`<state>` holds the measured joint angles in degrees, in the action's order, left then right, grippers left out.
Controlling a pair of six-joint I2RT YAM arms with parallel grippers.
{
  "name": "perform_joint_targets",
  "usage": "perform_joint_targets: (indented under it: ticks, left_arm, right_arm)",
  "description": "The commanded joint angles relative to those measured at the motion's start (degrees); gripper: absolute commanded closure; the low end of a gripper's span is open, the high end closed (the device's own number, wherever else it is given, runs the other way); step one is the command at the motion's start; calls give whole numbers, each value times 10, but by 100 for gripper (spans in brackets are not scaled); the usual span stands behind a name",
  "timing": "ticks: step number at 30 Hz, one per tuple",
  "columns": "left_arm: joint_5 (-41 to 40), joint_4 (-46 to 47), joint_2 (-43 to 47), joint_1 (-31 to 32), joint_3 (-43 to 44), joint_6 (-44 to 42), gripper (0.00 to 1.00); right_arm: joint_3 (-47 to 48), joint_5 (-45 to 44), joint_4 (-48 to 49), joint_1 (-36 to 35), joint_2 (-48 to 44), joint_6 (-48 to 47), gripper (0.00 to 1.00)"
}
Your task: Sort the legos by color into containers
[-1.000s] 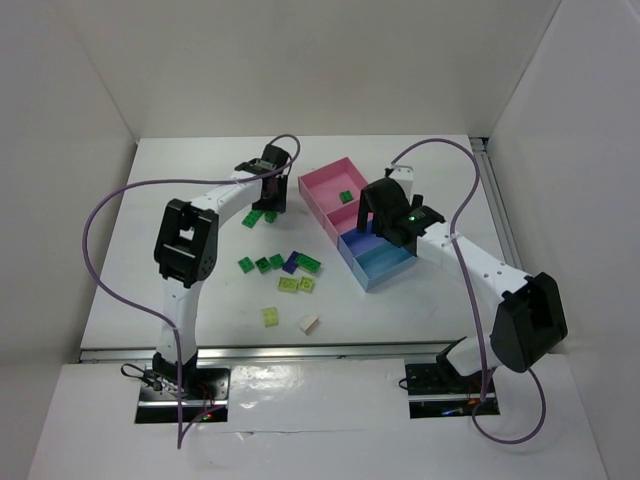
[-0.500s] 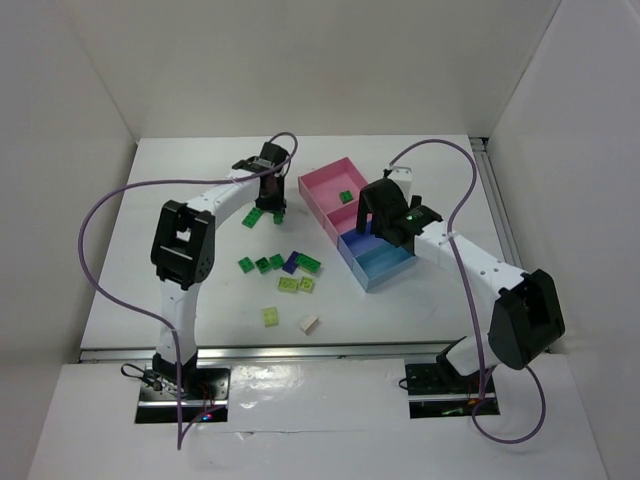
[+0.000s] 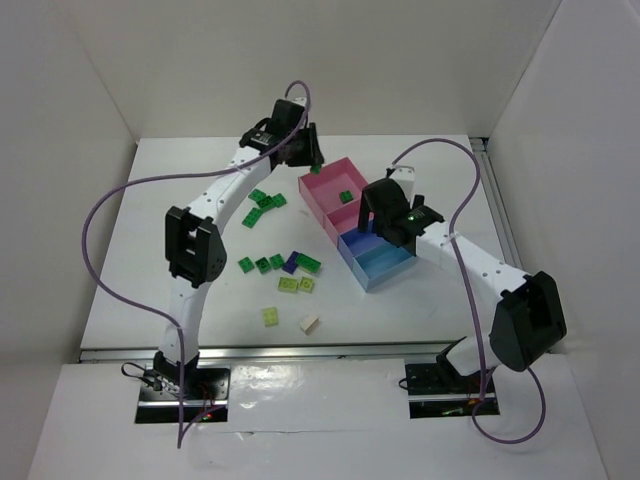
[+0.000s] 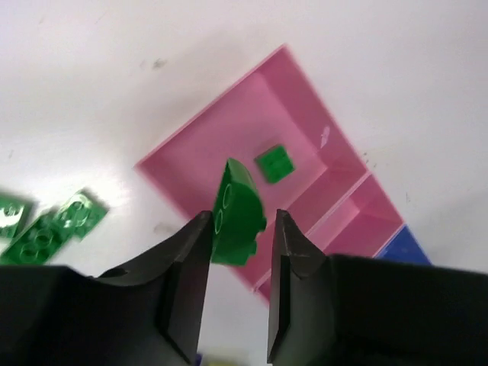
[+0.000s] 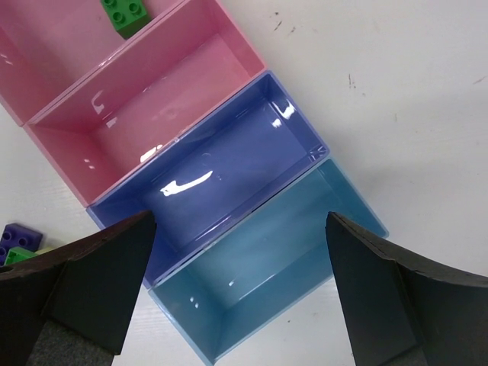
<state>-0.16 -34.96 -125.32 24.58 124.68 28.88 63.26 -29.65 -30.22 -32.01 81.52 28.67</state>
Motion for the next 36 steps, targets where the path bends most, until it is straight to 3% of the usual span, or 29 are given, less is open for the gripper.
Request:
perform_joint_targets:
  ticks: [1, 2, 3, 6, 7, 9, 10, 16, 19, 23, 36]
  left_arm:
    - [34, -28, -57, 15, 78, 16, 30]
    - [41, -28, -57, 15, 79, 16, 30]
    - [41, -28, -57, 15, 79, 16, 14]
    - [5, -23, -20, 15, 47, 0, 15]
    - [-25, -23, -4, 15, 26, -6, 24]
    - [-46, -23, 30, -7, -25, -14, 27]
    - [-55, -23, 71, -15, -93, -14, 27]
    - [-97, 20, 169, -88, -340, -41, 10]
    - [-97, 26, 170, -108, -385, -54, 2]
    - [-76, 33, 134, -120, -385, -66, 2]
    - [-92, 13, 23, -125, -293, -72, 28]
  right_arm:
    - [10, -30, -11, -4, -25, 6, 0]
    - [10, -30, -11, -4, -25, 6, 0]
    - [5, -30, -11, -4, -31, 6, 0]
    - [-2, -30, -11, 1, -37, 6, 0]
    - [-2, -30, -11, 1, -37, 6, 0]
    - [-7, -24, -5, 1, -37, 6, 0]
    - [-7, -24, -5, 1, -37, 6, 0]
    - [-7, 0, 17, 1, -10, 6, 0]
    - [-2, 6, 17, 1, 4, 6, 0]
    - [4, 11, 23, -4, 16, 6, 0]
    - [10, 5, 17, -9, 22, 6, 0]
